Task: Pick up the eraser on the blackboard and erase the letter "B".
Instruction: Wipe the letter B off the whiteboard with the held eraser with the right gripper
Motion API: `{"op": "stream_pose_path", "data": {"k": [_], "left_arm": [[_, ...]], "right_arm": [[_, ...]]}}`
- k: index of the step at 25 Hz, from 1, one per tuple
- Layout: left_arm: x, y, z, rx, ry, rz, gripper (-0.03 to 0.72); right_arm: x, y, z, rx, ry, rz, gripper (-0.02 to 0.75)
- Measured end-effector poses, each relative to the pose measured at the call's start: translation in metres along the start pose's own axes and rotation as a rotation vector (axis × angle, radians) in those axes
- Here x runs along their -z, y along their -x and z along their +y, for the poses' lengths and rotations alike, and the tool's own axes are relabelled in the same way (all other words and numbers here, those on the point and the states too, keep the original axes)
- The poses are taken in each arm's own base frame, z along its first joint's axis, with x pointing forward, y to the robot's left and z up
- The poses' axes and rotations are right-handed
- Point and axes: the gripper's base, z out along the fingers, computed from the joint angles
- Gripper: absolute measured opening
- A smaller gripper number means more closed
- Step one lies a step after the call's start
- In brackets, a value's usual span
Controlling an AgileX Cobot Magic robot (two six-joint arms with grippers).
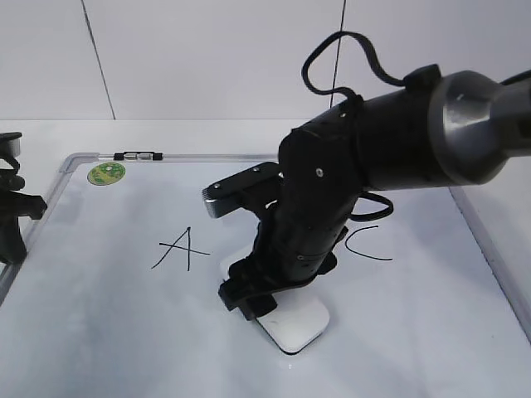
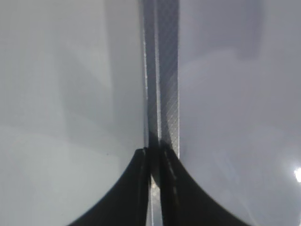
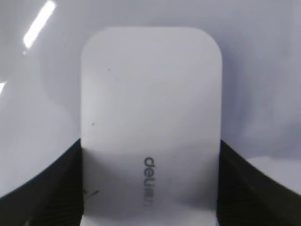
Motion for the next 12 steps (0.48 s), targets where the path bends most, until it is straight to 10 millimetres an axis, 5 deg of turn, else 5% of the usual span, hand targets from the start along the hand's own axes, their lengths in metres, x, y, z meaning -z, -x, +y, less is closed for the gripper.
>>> {"op": "stream_pose_path", "data": {"k": [12], "left_arm": [[0.0,0.0,-0.001,0.007,-0.007,-0.005,0.029]], "right_arm": [[0.0,0.001,-0.029,-0.088,-0.024,0.015,0.516]]}}
